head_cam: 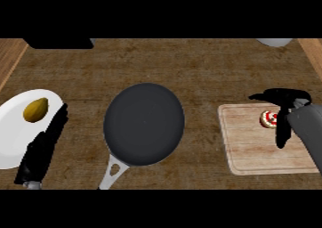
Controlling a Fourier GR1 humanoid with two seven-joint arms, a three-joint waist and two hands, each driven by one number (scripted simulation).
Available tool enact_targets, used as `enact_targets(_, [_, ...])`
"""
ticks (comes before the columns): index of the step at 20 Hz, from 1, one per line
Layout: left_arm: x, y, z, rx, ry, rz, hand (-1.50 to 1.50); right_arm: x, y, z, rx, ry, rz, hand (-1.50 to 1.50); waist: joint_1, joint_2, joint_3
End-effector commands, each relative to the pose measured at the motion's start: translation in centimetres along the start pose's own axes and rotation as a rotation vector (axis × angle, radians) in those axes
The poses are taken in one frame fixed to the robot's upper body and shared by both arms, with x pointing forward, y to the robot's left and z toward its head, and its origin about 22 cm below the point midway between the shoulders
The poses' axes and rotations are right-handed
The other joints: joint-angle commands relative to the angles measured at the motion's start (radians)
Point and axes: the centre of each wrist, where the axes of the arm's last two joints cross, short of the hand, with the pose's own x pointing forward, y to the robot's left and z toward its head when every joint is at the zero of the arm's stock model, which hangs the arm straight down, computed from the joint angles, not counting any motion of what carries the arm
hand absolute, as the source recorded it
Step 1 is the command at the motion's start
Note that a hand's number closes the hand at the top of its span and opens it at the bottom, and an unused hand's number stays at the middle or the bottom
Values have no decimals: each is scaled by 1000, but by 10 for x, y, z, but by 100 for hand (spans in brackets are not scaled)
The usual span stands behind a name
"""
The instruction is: Pick the cupcake from the cutting board and place it in the pan
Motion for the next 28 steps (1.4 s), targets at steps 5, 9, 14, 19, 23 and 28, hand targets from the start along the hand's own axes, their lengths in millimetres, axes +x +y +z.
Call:
enact_targets(5, [4, 9, 8, 7, -3, -9, 0, -16, 7, -20, 12, 6, -11, -150, 4, 1, 0])
enact_targets(9, [9, 7, -1, 2, 4, -15, 0, -22, 16, -30, -40, -49, -68, 150, 7, 2, 1])
enact_targets(14, [8, -1, 6, 5, 7, 10, 0, -15, 26, -27, 32, -81, -124, 150, -1, -1, 0])
enact_targets(19, [-6, 18, 5, 34, 20, 4, 0, 7, 64, -39, -51, 39, -252, 150, -34, -14, -3])
enact_targets(23, [-16, 14, 10, 91, 86, 6, 0, 8, 116, -48, -208, 204, -409, 150, -120, -40, -6])
enact_targets(28, [-19, 17, 17, 81, 78, -8, 0, 64, 132, -19, -499, 255, -397, 150, -103, -40, -7])
